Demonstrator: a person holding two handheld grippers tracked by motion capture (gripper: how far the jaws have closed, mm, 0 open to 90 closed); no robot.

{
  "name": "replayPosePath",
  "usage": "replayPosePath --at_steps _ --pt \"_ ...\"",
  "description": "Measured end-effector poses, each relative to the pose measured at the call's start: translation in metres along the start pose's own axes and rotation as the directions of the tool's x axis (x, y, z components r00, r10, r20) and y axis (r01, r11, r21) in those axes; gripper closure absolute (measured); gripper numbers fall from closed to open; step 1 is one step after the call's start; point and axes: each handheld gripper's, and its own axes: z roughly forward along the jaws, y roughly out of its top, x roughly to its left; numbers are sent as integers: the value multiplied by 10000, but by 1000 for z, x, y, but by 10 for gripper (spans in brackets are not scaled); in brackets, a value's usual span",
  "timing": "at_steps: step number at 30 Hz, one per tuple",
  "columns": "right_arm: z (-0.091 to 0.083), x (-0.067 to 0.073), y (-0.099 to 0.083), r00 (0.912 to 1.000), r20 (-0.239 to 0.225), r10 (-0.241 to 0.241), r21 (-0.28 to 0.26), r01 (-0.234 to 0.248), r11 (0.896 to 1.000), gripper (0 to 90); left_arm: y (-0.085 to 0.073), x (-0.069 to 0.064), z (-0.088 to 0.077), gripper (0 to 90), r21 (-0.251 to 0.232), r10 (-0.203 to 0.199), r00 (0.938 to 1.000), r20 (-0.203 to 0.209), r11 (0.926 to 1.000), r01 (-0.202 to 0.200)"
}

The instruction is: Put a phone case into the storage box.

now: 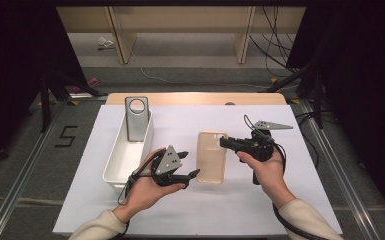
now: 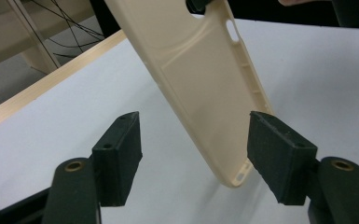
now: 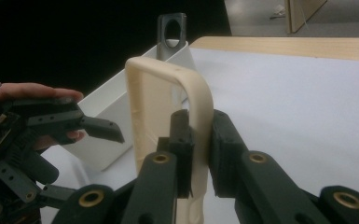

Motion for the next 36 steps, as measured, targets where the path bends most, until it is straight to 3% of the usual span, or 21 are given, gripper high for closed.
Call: replayPosePath --at_steps 7,9,12,18,23,36 --pt "1 1 -1 10000 4 -20 -9 20 10000 816 11 12 1 362 -371 -722 9968 -352 9968 709" --pt "1 2 -1 10000 -4 -9 -13 9 10000 815 17 15 1 438 -525 -874 9960 -164 9949 864" --pt "2 3 -2 10000 -24 -54 21 54 10000 816 25 18 1 445 -731 -1084 9937 -266 9916 1063" --pt "4 5 -3 9999 -36 -110 61 110 9999 815 34 26 3 520 -986 -1722 9846 -314 9808 1684" --pt "4 6 -3 9999 -21 -123 68 123 9999 815 37 26 7 556 -1043 -1984 9797 -288 9753 1945" --pt "4 7 -2 9998 13 -201 50 201 9998 815 40 25 15 715 -951 -2512 9656 -670 9650 2445"
